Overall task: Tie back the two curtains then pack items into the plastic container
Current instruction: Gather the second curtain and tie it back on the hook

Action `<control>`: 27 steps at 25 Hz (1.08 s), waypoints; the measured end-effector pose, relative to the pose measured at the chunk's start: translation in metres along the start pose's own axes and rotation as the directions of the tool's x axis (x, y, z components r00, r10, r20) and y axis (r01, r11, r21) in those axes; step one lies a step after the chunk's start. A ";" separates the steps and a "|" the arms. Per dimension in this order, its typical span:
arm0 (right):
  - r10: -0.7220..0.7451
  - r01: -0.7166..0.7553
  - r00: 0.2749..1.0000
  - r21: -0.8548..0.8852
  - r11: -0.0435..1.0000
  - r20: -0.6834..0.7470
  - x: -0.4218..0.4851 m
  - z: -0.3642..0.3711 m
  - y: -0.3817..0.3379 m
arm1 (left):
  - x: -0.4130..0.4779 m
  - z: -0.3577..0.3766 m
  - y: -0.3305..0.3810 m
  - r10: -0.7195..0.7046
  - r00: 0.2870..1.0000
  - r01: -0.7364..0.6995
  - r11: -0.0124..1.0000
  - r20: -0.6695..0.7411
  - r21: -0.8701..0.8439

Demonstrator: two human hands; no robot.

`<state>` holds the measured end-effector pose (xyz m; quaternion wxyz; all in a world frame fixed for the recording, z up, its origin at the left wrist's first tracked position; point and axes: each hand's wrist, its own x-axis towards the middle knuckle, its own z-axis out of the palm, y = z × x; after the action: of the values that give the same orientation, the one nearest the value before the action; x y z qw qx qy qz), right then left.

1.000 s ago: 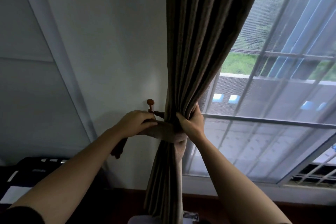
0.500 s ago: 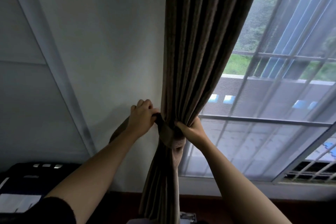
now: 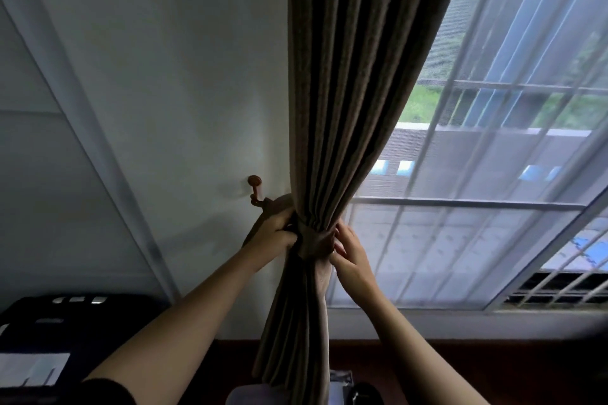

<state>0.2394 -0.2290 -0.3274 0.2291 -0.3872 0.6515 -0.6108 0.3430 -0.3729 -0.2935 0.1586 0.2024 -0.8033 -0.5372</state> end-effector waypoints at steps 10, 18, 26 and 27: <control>-0.002 0.014 0.997 -0.162 0.987 0.074 0.032 -0.029 -0.018 | 0.003 0.023 0.001 -0.032 0.984 0.026 0.999 -0.175 -0.035; 0.118 0.113 0.902 -0.491 0.864 0.415 0.062 -0.032 -0.056 | -0.003 0.014 -0.002 -0.041 0.995 0.027 0.987 -0.090 -0.156; 0.127 0.444 0.851 -0.827 0.345 0.510 0.078 -0.042 -0.074 | -0.014 0.013 -0.001 -0.021 0.993 0.010 0.995 -0.117 -0.098; 0.114 0.448 0.840 -0.797 0.404 0.530 0.078 -0.040 -0.073 | -0.015 0.012 -0.002 -0.011 0.993 0.000 0.995 -0.115 -0.095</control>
<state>0.1781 -0.2623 -0.2366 0.0817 -0.6597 0.7447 -0.0597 0.3504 -0.3570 -0.3005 0.2129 0.2276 -0.7657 -0.5627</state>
